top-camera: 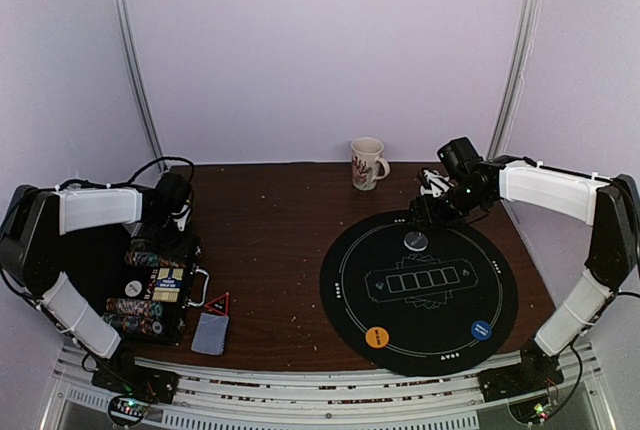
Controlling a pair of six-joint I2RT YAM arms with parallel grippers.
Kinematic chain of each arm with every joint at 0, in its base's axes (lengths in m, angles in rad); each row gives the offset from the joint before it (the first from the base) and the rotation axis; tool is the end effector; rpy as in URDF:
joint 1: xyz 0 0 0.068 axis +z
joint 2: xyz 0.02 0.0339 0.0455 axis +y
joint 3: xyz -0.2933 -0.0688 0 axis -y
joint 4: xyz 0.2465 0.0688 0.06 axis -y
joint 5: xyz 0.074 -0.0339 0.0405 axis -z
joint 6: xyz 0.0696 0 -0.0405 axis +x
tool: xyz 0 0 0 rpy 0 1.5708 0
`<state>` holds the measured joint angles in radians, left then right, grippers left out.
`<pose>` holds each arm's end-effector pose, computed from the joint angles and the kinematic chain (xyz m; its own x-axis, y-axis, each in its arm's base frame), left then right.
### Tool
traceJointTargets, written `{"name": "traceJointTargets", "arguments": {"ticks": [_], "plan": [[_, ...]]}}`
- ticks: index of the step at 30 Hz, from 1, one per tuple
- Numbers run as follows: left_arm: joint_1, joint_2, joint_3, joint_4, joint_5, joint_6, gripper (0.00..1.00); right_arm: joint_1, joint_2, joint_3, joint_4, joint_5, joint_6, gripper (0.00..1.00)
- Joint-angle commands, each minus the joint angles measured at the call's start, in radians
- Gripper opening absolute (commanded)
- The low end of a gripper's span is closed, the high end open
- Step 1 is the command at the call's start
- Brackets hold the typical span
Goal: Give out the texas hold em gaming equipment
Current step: Pick up the pile of poker chips from the chip case.
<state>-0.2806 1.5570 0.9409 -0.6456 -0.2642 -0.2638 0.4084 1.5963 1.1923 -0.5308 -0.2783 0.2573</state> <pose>0.2883 -0.0642 0.1788 -0.9335 0.0071 -0.3585 -0.0543 0.9855 0.1608 0.3241 0.1611 0.2516 -0.8493 -0.1009 -0.5182 -0.3262 0.8720 0.3649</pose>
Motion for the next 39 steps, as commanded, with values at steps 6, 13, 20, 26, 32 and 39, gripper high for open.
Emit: {"name": "traceJointTargets", "arguments": {"ticks": [6,13,20,26,32,39], "plan": [[-0.004,0.031,0.000,0.033,0.039,0.010,0.47,0.006,0.006,0.020,-0.034,-0.001,-0.016,0.77],[-0.004,0.076,-0.012,0.053,0.060,-0.008,0.46,0.007,0.002,0.016,-0.040,0.007,-0.016,0.77],[0.030,0.097,-0.030,0.048,0.055,-0.027,0.41,0.007,-0.001,0.021,-0.046,0.010,-0.017,0.77],[0.052,0.075,-0.044,0.047,0.074,-0.034,0.38,0.007,0.001,0.020,-0.044,0.009,-0.014,0.77],[0.086,0.060,-0.049,0.048,0.076,-0.038,0.40,0.009,-0.004,0.023,-0.049,0.011,-0.013,0.77],[0.110,0.034,-0.050,0.054,0.088,-0.029,0.40,0.010,-0.006,0.019,-0.052,0.011,-0.011,0.77]]}}
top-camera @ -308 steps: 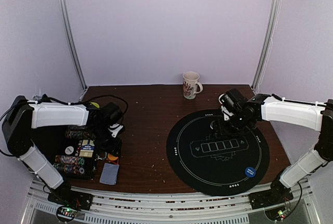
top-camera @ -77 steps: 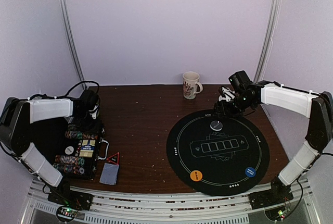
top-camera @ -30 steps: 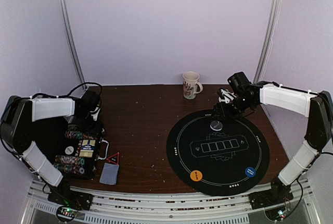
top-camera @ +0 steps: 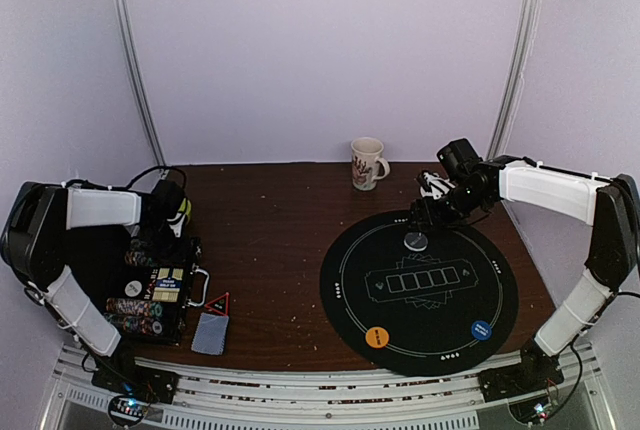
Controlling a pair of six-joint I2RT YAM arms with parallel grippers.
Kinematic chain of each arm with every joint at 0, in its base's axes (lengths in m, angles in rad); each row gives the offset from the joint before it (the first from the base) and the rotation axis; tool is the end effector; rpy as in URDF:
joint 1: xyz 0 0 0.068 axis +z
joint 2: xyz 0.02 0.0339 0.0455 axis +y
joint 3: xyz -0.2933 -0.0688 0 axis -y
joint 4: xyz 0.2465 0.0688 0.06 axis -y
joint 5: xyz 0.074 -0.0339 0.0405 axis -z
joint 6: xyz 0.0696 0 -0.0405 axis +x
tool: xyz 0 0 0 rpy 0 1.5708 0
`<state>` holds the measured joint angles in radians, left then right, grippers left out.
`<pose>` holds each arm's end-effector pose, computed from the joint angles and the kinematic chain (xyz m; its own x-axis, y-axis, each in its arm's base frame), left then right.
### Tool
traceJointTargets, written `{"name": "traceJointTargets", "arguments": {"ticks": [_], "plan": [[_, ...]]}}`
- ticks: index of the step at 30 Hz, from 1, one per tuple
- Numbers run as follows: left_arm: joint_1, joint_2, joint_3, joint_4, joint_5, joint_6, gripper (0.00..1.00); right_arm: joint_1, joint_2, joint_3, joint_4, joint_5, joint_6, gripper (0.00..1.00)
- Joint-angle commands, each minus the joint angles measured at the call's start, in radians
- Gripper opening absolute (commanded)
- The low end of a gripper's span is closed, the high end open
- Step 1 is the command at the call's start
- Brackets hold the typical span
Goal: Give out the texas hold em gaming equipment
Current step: Pick up the pile of poker chips from the chip case, then pass from the left arm to the right
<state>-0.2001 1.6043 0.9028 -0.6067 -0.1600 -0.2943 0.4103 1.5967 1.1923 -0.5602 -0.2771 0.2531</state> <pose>0.2902 -0.0475 0.1556 -0.9509 -0.0993 -0.2931 -0.1255 0.9895 0.0719 0.3208 0.1603 0.2490 -0.8615 -0.1121 -0.4953 -0.3211 0.8758 0.3603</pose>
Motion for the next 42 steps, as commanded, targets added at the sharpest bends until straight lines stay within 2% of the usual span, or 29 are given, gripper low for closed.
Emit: {"name": "traceJointTargets", "arguments": {"ticks": [1,3,5,6,8,9,14,20,23,26,28,30,35,37,39,40,42], "plan": [[0.028,-0.015,-0.014,0.019,-0.005,0.007,0.39,0.008,-0.006,0.019,-0.022,0.010,-0.005,0.77],[0.029,-0.021,-0.020,0.036,0.010,0.012,0.37,0.009,-0.006,0.020,-0.023,0.010,-0.004,0.77],[0.028,-0.030,-0.024,0.053,0.016,0.017,0.29,0.010,-0.005,0.019,-0.021,0.010,-0.003,0.77],[0.028,-0.033,-0.022,0.056,0.015,0.018,0.23,0.010,-0.004,0.020,-0.021,0.010,-0.002,0.77],[0.027,-0.045,-0.014,0.052,0.015,0.018,0.02,0.011,-0.003,0.023,-0.023,0.010,-0.002,0.77],[0.028,-0.054,-0.007,0.047,0.015,0.017,0.00,0.012,-0.005,0.024,-0.025,0.011,-0.001,0.77],[0.027,-0.147,0.070,-0.026,-0.024,-0.003,0.00,0.015,-0.018,0.039,-0.033,0.013,-0.007,0.77],[0.010,-0.247,0.214,-0.110,0.030,-0.039,0.00,0.037,-0.037,0.097,-0.053,0.055,-0.035,0.77],[-0.055,-0.252,0.294,-0.111,0.099,-0.108,0.00,0.090,-0.043,0.141,-0.079,0.149,-0.086,0.77],[-0.201,-0.192,0.373,-0.061,0.172,-0.168,0.00,0.171,-0.038,0.192,-0.091,0.218,-0.170,0.77],[-0.278,-0.127,0.424,-0.002,0.296,-0.202,0.00,0.232,-0.037,0.224,-0.070,0.231,-0.237,0.77],[-0.327,-0.056,0.462,0.070,0.430,-0.244,0.00,0.297,-0.049,0.220,-0.008,0.220,-0.324,0.76],[-0.405,0.042,0.529,0.261,0.643,-0.348,0.00,0.399,-0.141,0.074,0.346,0.081,-0.644,0.78],[-0.427,0.068,0.530,0.331,0.701,-0.383,0.00,0.403,-0.170,-0.025,0.525,0.015,-0.725,0.83],[-0.440,0.095,0.514,0.413,0.756,-0.433,0.00,0.399,-0.163,-0.086,0.702,0.000,-0.714,0.90],[-0.446,0.109,0.511,0.439,0.775,-0.448,0.00,0.397,-0.139,-0.075,0.724,-0.014,-0.731,0.90],[-0.454,0.127,0.515,0.449,0.780,-0.451,0.00,0.396,-0.064,0.014,0.640,-0.057,-0.784,0.90]]}}
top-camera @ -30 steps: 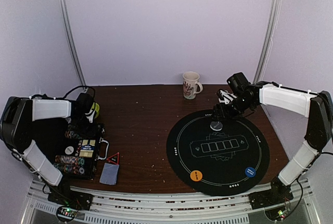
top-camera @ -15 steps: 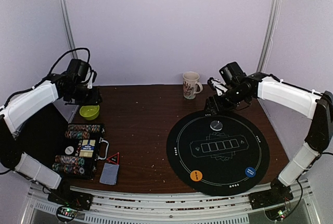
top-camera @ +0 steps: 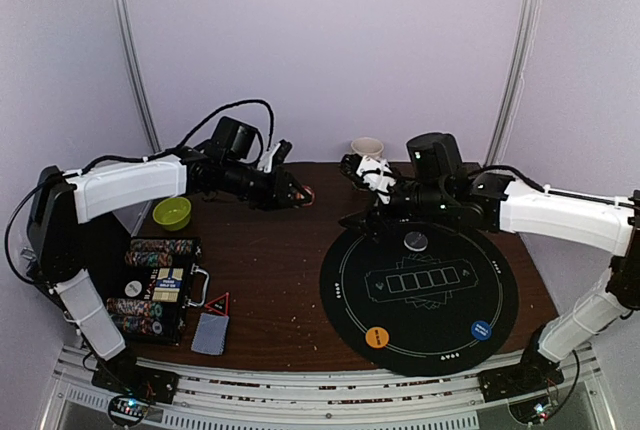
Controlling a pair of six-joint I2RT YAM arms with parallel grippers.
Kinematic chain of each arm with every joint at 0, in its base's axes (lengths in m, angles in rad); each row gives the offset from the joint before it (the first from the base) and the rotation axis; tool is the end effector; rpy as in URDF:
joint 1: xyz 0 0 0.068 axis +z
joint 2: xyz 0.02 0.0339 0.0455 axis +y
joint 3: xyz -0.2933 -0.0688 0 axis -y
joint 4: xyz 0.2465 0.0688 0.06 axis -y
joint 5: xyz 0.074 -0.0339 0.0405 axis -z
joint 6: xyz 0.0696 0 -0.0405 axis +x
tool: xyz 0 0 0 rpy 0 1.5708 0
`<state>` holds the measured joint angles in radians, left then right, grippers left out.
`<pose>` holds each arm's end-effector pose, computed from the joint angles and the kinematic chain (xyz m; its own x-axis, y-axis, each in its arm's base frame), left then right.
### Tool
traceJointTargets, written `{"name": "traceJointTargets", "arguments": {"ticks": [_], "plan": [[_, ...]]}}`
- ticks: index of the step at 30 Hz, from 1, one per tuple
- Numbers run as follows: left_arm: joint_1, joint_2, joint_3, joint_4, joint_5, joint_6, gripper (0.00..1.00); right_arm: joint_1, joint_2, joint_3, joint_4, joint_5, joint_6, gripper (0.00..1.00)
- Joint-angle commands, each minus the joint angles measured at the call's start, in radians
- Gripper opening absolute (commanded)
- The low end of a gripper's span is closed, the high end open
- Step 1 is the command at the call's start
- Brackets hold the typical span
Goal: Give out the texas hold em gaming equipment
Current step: Pass from the left arm to the right
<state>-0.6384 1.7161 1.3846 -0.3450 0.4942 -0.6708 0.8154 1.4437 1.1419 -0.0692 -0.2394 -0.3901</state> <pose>0.3181 -0.2771 0.2955 -0.9046 -0.0102 -0.4262 0.3311 0.6130 -0.7173 0.2403 0.2792 0.3371 0.0967 -0.4362 -0.8946 -0.8887 0.3668 -0.2749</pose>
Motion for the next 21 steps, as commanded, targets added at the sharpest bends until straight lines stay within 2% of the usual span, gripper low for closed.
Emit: {"name": "traceJointTargets", "arguments": {"ticks": [1,5,9,13,18,21], "plan": [[-0.016,0.016,0.030,0.194,0.126,-0.074,0.00,-0.010,0.122,0.110,0.112,-0.117,-0.149,0.89],[-0.015,0.022,0.025,0.214,0.146,-0.072,0.00,-0.010,0.203,0.186,0.086,-0.184,-0.218,0.89],[-0.015,0.023,0.014,0.232,0.162,-0.075,0.00,-0.011,0.267,0.246,0.060,-0.169,-0.277,0.86],[-0.016,0.022,0.003,0.235,0.168,-0.074,0.00,-0.011,0.313,0.277,0.083,-0.119,-0.284,0.72],[-0.016,0.024,0.003,0.235,0.170,-0.072,0.00,-0.014,0.367,0.323,0.079,-0.071,-0.318,0.68],[-0.016,0.024,0.003,0.233,0.173,-0.070,0.00,-0.014,0.381,0.334,0.076,-0.070,-0.342,0.55]]}}
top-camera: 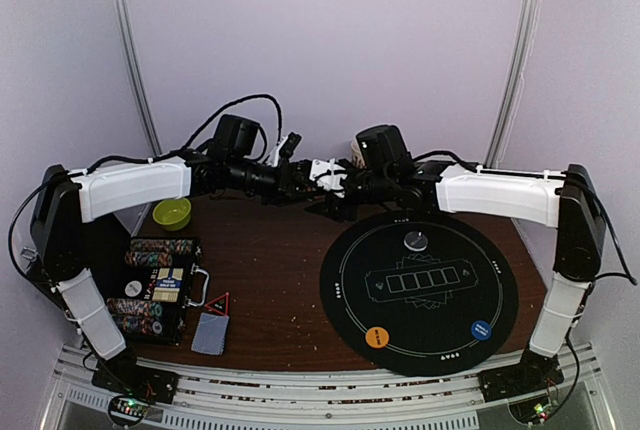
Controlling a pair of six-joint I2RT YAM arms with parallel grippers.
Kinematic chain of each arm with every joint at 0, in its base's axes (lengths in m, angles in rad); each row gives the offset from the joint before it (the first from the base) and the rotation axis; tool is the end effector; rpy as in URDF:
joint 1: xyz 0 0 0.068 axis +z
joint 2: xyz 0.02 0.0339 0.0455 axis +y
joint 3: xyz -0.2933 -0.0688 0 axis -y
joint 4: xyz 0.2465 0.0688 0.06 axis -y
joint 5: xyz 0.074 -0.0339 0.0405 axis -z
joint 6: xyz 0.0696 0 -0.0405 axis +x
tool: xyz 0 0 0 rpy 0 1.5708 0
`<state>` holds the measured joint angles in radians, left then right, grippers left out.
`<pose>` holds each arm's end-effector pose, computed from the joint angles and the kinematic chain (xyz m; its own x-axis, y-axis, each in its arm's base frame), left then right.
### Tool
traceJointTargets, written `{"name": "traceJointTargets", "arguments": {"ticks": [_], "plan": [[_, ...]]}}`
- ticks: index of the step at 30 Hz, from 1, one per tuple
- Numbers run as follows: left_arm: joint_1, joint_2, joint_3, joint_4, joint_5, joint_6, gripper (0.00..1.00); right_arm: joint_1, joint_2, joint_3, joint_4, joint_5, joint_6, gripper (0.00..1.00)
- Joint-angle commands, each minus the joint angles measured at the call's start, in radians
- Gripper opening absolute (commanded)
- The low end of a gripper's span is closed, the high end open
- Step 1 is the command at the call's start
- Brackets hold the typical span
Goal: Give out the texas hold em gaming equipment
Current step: Pass from the left arm to the right
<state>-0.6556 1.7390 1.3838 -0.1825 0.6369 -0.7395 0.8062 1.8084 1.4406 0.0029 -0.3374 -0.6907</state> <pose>0.3178 -0.2966 0.3066 -0.9031 0.0111 -0.4293 0.3876 0.4512 -0.8039 0.3095 0.3559 0.3161 0.3798 -0.4725 -0.7953 -0.8473 0.1674 -0.5041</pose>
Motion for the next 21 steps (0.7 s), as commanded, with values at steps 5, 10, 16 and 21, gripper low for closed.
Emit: {"name": "traceJointTargets", "arguments": {"ticks": [5,10,16,21], "plan": [[0.002,0.006,0.007,0.071,0.029,-0.004,0.00,-0.005,0.014,0.026,0.037,0.032,-0.043,0.45],[0.002,0.025,0.000,0.098,0.060,-0.021,0.00,-0.005,0.010,0.018,0.060,0.035,-0.038,0.28],[0.002,0.065,-0.019,0.161,0.087,-0.046,0.00,-0.008,0.009,0.012,0.073,0.051,0.010,0.13],[0.001,0.163,-0.024,0.217,0.071,-0.040,0.00,-0.018,0.010,0.003,-0.042,0.083,0.099,0.00]]}}
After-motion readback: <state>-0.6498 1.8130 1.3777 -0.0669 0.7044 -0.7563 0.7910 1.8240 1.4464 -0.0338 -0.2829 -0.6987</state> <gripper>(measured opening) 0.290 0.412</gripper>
